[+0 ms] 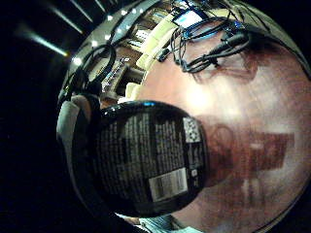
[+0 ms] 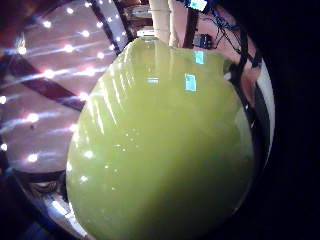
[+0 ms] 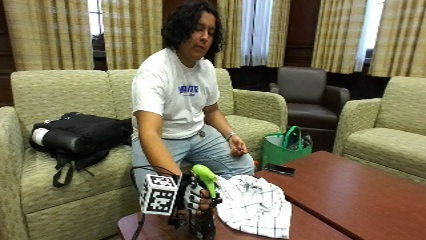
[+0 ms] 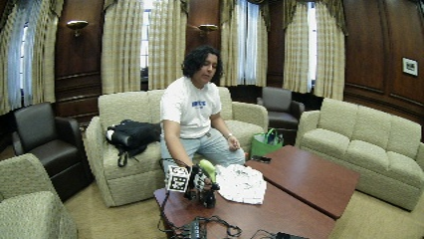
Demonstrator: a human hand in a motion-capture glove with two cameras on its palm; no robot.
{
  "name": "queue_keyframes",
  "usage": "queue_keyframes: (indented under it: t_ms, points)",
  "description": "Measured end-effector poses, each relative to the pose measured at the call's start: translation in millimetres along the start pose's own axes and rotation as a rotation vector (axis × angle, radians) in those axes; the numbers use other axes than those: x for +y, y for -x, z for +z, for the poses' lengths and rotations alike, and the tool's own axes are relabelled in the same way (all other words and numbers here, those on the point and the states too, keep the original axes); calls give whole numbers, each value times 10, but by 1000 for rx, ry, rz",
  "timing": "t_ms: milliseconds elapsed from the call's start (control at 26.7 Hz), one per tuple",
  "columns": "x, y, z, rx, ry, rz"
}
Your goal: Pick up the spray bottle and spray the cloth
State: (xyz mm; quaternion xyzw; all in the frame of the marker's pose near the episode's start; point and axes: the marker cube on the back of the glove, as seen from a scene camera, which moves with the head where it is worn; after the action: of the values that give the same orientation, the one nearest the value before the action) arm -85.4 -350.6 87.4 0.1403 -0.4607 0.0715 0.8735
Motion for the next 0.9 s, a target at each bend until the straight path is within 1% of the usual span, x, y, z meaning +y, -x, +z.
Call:
queue_keyframes:
  t_ms: [262,674,899]
  points:
    - [22,31,8,-5,-21,-47]
    - [92,57,-43,-50,-2,-51]
    - [227,222,-156,-64,6,-63]
